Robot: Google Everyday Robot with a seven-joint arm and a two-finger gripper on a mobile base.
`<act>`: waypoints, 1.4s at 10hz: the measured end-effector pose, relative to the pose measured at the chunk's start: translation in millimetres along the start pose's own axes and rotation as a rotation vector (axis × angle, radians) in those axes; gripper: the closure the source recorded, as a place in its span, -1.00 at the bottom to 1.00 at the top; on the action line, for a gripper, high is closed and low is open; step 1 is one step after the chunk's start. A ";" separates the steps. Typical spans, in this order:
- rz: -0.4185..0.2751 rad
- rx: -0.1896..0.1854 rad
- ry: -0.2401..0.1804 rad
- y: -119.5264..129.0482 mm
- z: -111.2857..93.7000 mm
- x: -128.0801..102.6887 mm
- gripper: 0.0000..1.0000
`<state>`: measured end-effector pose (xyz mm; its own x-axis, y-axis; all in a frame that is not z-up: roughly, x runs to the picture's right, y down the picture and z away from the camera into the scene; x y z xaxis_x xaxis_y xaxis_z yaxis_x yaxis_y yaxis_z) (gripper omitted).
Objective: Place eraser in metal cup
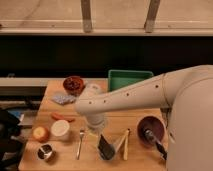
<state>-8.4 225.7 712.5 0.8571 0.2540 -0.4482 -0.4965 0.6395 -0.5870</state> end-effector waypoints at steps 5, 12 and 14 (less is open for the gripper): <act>0.016 -0.015 0.029 2.3 2.4 9.2 0.20; 0.021 0.041 -0.029 3.7 -32.5 10.5 0.73; 0.005 0.063 -0.065 -0.5 -48.9 12.3 0.73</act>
<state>-4.3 193.1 674.4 0.8626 0.3026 -0.4055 -0.4932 0.6817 -0.5404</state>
